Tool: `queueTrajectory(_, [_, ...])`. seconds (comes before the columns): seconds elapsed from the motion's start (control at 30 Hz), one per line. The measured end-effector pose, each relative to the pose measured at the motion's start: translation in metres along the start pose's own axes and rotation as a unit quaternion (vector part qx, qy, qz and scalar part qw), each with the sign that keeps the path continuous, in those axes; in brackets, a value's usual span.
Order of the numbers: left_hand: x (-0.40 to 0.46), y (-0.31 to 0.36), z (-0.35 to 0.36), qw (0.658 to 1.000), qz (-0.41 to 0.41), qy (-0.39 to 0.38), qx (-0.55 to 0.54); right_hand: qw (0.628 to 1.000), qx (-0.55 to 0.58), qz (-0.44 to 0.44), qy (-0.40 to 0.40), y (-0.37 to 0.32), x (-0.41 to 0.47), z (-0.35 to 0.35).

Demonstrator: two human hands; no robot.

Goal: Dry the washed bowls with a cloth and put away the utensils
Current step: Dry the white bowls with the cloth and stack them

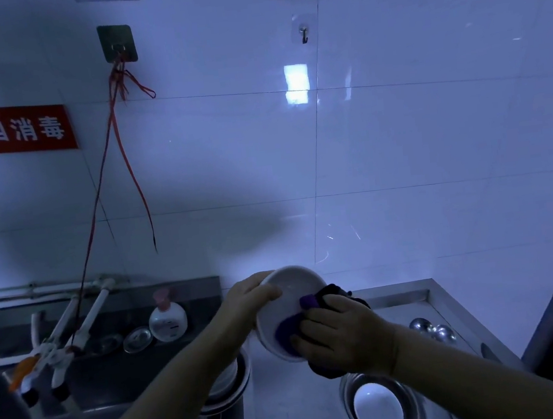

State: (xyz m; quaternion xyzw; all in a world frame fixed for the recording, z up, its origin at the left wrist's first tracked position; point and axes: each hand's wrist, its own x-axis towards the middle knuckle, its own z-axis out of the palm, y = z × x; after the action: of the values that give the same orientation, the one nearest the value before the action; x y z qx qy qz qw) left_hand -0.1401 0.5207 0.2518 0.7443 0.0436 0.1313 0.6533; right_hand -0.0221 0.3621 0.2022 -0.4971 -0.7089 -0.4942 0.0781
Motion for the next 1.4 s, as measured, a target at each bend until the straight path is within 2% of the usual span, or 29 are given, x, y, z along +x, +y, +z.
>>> queueTrajectory(0.13, [-0.005,-0.021,0.035,0.989,0.040,0.121,-0.082,0.990,-0.031,0.140,0.003,-0.008,0.014,0.006])
queueTrajectory(0.23, [-0.004,-0.024,0.046,0.977,0.080,0.186,-0.068,0.984,-0.024,0.179,0.000,-0.019,0.017,0.009])
queueTrajectory(0.33, [-0.005,-0.024,0.037,0.980,0.097,0.164,-0.051,0.988,-0.019,0.155,0.021,-0.020,0.014,0.008])
queueTrajectory(0.47, [-0.006,-0.017,0.024,0.988,0.114,0.101,0.003,0.998,-0.032,0.032,0.043,0.000,0.002,0.003])
queueTrajectory(0.57, [0.001,-0.002,0.007,0.997,0.057,0.007,0.047,0.998,-0.021,-0.043,0.035,0.010,-0.006,-0.002])
queueTrajectory(0.63, [0.002,0.006,-0.002,0.996,0.017,-0.045,0.075,0.998,-0.008,-0.051,0.022,0.007,-0.008,-0.003])
queueTrajectory(0.73, [-0.005,0.001,0.006,1.000,0.008,0.003,0.008,0.999,-0.010,0.034,0.015,0.000,0.000,-0.002])
queueTrajectory(0.83, [-0.012,-0.016,0.035,0.992,0.064,0.101,-0.050,0.988,-0.017,0.151,0.030,-0.008,0.013,-0.002])
queueTrajectory(0.93, [-0.013,-0.019,0.045,0.979,0.110,0.159,-0.067,0.984,-0.021,0.178,0.022,-0.018,0.017,-0.002])
queueTrajectory(1.13, [-0.013,-0.011,0.028,0.989,0.111,0.100,-0.017,0.998,-0.038,0.045,0.021,-0.002,0.004,-0.007])
queueTrajectory(1.27, [-0.001,0.007,0.002,0.996,0.027,-0.024,0.076,0.999,-0.001,-0.039,0.018,0.007,-0.004,-0.009])
queueTrajectory(1.33, [0.000,0.010,-0.005,0.995,-0.005,-0.063,0.075,0.999,0.005,-0.046,0.012,0.007,-0.005,-0.010])
queueTrajectory(1.4, [-0.004,0.004,0.003,0.999,-0.002,-0.030,0.017,1.000,-0.009,-0.001,0.011,0.005,-0.004,-0.008])
